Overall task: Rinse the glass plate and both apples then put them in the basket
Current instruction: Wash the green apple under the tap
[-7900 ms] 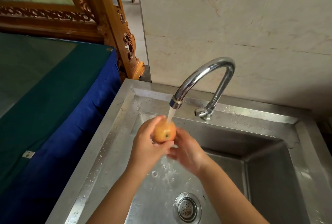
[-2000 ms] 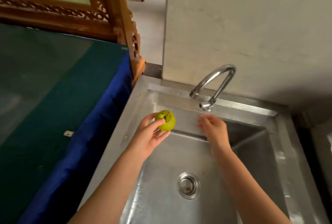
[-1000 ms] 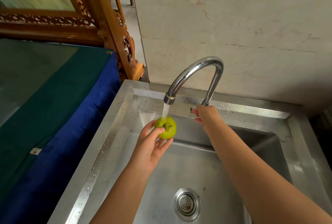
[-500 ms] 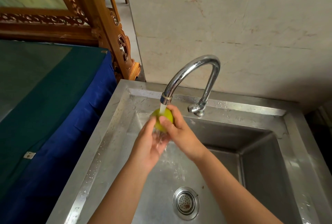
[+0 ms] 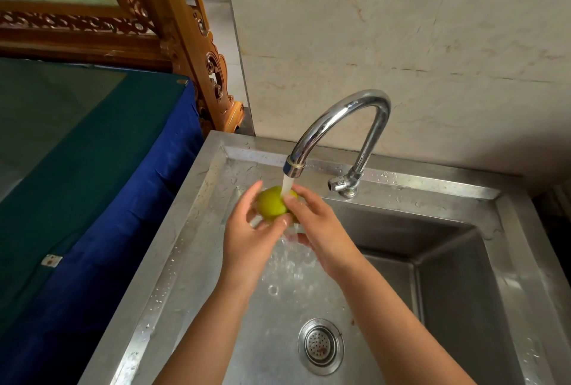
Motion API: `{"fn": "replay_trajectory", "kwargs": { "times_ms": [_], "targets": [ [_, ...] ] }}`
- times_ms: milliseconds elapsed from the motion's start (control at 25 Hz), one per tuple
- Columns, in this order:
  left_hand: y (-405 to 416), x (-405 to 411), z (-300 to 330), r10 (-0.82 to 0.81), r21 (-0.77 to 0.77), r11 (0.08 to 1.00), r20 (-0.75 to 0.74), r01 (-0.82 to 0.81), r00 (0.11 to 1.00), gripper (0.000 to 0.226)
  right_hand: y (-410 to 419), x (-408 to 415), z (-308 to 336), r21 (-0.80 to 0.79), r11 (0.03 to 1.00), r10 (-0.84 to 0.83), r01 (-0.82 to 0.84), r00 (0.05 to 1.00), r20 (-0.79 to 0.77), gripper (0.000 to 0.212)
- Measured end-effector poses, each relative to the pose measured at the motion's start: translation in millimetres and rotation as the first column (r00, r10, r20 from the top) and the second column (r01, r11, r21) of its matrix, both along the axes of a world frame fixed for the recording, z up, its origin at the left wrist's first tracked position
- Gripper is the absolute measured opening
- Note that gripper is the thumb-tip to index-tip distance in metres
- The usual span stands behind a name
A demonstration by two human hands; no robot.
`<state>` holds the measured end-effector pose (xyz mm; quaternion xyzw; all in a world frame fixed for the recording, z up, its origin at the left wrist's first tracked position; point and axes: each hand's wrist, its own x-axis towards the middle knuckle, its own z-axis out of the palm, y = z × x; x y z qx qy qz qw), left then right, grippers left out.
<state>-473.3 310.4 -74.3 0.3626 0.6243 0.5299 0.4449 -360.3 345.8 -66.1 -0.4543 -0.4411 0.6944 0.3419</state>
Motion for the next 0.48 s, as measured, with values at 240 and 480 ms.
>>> {"fn": "replay_trajectory", "kwargs": {
  "times_ms": [240, 480],
  "targets": [
    [0, -18, 4, -0.248, -0.021, 0.966, 0.226, 0.259, 0.942, 0.057, 1, 6, -4, -0.180, 0.983, -0.014, -0.041, 0.954, -0.299, 0.034],
    [-5, 0, -6, -0.119, 0.009, 0.993, 0.045, 0.119, 0.992, 0.054, -3, 0, -5, -0.105, 0.994, -0.049, 0.040, 0.995, -0.091, 0.042]
  ]
}}
